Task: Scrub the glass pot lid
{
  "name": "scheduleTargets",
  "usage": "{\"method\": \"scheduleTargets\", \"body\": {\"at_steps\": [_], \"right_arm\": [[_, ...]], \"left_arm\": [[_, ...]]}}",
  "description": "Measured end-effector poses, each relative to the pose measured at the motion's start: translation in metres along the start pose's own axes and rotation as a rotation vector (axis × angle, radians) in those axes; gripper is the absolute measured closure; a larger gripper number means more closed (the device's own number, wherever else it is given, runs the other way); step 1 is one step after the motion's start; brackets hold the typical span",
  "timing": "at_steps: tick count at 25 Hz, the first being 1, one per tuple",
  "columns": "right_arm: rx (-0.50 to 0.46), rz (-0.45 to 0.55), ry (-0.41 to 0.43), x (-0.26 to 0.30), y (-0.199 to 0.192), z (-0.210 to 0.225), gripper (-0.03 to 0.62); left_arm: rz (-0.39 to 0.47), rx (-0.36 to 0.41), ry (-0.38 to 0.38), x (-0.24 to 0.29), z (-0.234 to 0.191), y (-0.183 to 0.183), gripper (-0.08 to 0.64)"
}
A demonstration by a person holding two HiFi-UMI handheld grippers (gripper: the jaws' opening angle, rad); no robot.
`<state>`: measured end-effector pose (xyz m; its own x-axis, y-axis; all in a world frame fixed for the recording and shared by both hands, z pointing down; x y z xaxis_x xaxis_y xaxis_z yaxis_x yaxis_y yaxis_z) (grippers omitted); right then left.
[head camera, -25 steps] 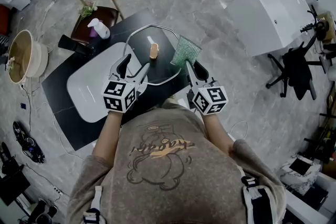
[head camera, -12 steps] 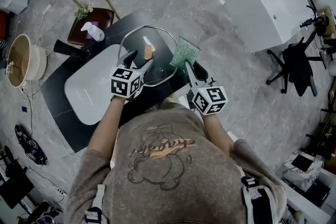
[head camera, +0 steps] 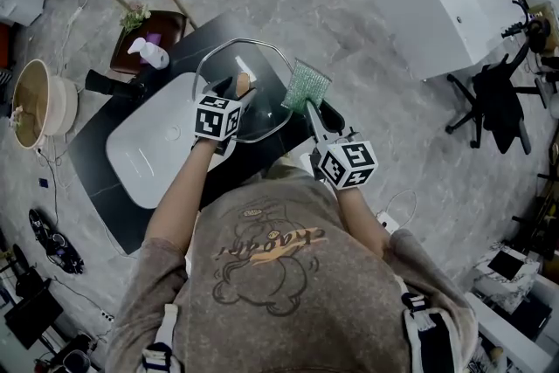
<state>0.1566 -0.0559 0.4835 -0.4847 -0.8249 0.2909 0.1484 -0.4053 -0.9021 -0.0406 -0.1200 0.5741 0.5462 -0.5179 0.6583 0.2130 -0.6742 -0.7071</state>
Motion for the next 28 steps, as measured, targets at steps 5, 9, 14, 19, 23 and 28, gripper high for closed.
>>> {"method": "scheduleTargets", "body": {"at_steps": [5, 9, 14, 19, 23, 28], "right_arm": [[0.003, -0.006, -0.002, 0.001, -0.001, 0.002, 0.502], [0.003, -0.012, -0.001, 0.002, -0.003, 0.002, 0.502], [-0.011, -0.03, 0.003, 0.003, -0.004, 0.004, 0.502], [-0.024, -0.076, 0.024, 0.002, -0.016, 0.005, 0.502], [-0.019, -0.134, 0.066, 0.0, -0.033, 0.004, 0.502], [0.013, -0.288, 0.178, 0.003, -0.069, -0.008, 0.502]], "left_arm": [[-0.063, -0.018, -0.007, 0.019, -0.005, -0.008, 0.27], [-0.102, -0.016, -0.014, 0.023, -0.007, -0.012, 0.299], [-0.114, -0.023, -0.023, 0.025, -0.008, -0.012, 0.319], [-0.126, -0.027, -0.03, 0.025, -0.007, -0.013, 0.319], [-0.133, -0.032, -0.027, 0.024, -0.007, -0.012, 0.321], [-0.128, -0.034, -0.035, 0.024, -0.007, -0.01, 0.322]]}}
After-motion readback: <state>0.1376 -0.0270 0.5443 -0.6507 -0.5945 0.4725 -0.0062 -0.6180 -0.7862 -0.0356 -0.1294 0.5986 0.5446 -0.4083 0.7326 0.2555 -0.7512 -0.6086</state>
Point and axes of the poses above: the fingertips, and each gripper's own axes: x forward along the fingers, z to its right, y out of its top, the point moved 4 cm from there along -x, backward along the fingers, and after that the axes turned 2 degrees about -y, right-handed, at the moved point
